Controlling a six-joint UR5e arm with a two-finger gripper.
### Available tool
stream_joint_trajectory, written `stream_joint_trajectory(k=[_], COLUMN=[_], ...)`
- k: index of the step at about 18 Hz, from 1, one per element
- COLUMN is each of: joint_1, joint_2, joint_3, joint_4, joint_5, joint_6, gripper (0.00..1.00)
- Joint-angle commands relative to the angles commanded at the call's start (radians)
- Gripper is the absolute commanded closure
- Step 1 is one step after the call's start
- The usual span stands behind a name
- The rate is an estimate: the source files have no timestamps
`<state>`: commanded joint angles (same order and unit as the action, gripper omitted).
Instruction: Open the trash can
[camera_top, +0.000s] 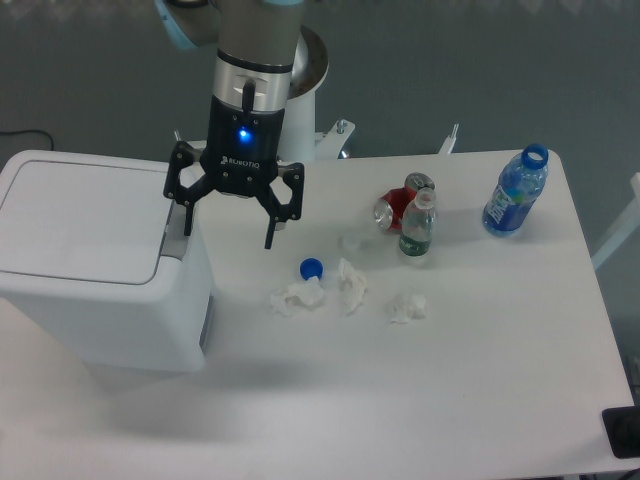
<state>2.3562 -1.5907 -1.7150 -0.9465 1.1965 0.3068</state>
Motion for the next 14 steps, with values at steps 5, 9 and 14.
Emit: stream_joint_trajectory(k=[5, 9, 14], joint_1=[0.0, -0.002, -0.002], joint_2=[-0.006, -0.006, -0.011], joint_3=[0.002, 0.002, 0.002], joint_4=[0.0, 0.0, 0.002], joint_5=[0.0, 0.0, 0.0], joint_6=[0.0, 0.0, 0.002], gripper=[0.0, 0.0, 0.0])
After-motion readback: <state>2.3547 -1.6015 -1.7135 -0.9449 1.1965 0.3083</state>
